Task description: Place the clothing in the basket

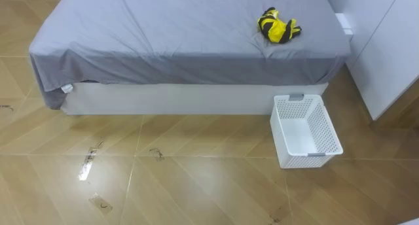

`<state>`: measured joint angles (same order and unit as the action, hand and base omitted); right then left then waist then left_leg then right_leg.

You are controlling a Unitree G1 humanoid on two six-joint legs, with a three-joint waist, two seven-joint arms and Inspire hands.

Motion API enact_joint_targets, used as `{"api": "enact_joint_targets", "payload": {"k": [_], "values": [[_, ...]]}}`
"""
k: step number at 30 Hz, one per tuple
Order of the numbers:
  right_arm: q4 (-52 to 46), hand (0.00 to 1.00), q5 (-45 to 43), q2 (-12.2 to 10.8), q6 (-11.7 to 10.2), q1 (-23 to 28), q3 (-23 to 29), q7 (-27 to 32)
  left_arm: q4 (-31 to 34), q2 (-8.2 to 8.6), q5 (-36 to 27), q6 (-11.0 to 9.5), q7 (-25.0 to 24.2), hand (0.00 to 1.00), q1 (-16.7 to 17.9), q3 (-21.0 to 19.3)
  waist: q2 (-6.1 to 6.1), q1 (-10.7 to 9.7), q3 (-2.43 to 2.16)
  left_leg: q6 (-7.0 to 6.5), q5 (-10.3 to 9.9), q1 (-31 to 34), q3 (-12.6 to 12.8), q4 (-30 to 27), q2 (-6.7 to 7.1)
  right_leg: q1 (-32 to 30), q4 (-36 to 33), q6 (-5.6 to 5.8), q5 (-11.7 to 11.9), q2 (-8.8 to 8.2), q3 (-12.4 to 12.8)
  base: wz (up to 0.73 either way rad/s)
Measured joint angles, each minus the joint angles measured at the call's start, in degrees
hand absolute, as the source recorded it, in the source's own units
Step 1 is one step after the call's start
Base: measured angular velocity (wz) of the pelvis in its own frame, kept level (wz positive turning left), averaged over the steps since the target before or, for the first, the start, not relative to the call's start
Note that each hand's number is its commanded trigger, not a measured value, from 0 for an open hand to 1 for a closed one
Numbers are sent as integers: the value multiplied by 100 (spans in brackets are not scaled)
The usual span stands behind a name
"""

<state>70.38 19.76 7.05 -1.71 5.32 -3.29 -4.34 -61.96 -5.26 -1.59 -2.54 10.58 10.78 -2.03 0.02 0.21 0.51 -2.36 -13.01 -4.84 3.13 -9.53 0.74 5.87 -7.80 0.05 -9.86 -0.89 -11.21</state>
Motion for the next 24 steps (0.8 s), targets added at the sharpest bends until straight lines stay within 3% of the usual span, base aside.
{"api": "enact_joint_targets", "payload": {"k": [24], "values": [[22, 0, 0, 1, 5, 34, 5, -181, -18, -14, -47, 1, -127, 0, 4, -9, 27, -2, 2, 0, 0, 5, -6, 5, -4, -5, 3, 0, 0, 2, -1, 0]]}}
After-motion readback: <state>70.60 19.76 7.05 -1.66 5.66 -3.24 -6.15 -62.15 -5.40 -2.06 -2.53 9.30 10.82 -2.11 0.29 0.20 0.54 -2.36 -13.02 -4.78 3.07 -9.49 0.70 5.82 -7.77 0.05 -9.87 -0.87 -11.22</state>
